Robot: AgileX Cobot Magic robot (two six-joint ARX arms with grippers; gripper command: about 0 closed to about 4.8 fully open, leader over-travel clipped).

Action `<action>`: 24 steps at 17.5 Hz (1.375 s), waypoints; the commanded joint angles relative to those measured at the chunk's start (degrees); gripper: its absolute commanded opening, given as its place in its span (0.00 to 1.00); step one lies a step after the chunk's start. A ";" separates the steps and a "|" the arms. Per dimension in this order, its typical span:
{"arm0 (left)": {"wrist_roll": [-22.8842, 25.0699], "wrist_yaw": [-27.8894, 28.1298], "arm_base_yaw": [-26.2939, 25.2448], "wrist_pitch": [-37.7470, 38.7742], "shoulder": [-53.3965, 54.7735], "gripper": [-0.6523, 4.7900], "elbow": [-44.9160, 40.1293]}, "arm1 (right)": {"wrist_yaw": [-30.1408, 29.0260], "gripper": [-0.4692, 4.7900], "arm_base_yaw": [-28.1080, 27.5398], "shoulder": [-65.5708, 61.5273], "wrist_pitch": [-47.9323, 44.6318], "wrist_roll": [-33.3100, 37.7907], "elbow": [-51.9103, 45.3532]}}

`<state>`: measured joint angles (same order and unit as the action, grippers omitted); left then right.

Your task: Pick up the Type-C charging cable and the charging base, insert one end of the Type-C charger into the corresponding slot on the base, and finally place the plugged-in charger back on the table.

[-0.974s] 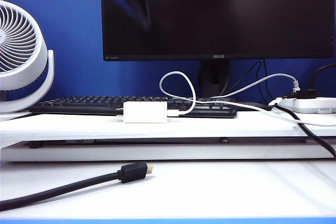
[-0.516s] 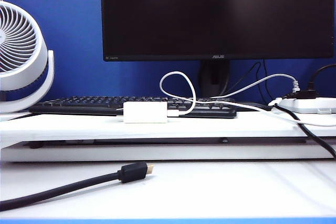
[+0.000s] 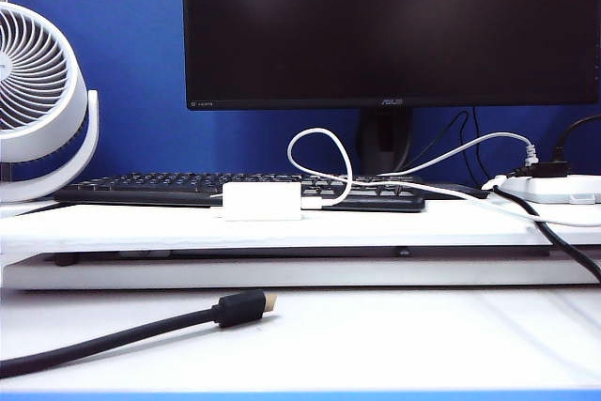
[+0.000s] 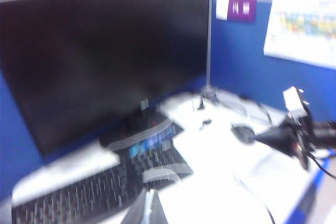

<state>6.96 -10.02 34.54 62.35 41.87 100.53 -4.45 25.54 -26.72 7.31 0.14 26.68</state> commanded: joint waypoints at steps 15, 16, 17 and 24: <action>-7.89 -3.28 0.07 -31.12 -13.68 0.11 -44.35 | 13.53 0.08 0.00 10.49 4.90 5.86 -22.99; -10.64 -3.30 0.07 -40.28 -13.64 0.11 -50.88 | 13.53 0.08 0.00 10.49 4.92 5.86 -22.99; -12.24 -3.28 0.07 -46.31 -13.53 0.11 -55.08 | 13.53 0.08 0.00 10.49 4.90 5.86 -22.99; -12.57 3.74 0.04 -71.43 -7.89 0.11 -85.42 | 13.51 0.08 0.00 10.49 4.90 5.86 -22.99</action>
<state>-5.87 -7.62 34.54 -3.64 34.48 16.71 8.97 25.54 -16.27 13.13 5.85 3.40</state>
